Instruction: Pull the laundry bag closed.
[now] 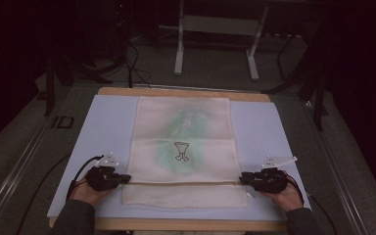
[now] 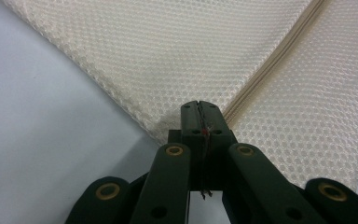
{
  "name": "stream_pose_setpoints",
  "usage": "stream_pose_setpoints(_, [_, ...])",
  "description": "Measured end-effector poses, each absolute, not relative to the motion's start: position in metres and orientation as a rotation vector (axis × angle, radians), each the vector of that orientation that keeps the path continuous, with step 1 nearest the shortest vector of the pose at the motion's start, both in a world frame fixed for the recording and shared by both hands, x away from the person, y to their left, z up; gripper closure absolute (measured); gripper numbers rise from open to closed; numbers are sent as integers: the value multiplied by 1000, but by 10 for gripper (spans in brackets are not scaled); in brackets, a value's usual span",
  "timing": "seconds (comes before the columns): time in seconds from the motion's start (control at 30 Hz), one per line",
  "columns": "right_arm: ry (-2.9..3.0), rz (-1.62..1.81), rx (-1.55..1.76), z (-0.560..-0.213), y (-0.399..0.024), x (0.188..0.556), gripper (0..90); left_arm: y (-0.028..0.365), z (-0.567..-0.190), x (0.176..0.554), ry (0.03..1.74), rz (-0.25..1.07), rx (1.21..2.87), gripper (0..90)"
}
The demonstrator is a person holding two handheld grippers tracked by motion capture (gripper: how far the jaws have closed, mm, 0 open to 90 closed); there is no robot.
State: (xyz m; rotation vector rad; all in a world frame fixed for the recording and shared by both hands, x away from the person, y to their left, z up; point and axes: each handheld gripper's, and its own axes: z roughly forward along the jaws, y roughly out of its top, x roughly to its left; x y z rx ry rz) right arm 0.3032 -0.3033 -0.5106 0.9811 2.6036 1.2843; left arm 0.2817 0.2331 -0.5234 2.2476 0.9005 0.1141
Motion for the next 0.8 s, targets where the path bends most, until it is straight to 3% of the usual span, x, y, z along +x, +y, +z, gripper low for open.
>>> stream_pose_setpoints(0.43, [2527,1284,1033,-511,-305,306,730,237,-519,281,909,150,2192,884])
stream_pose_setpoints(0.8, [2492,1284,1073,-513,-309,307,734,247,-519,285,1036,271,2136,874])
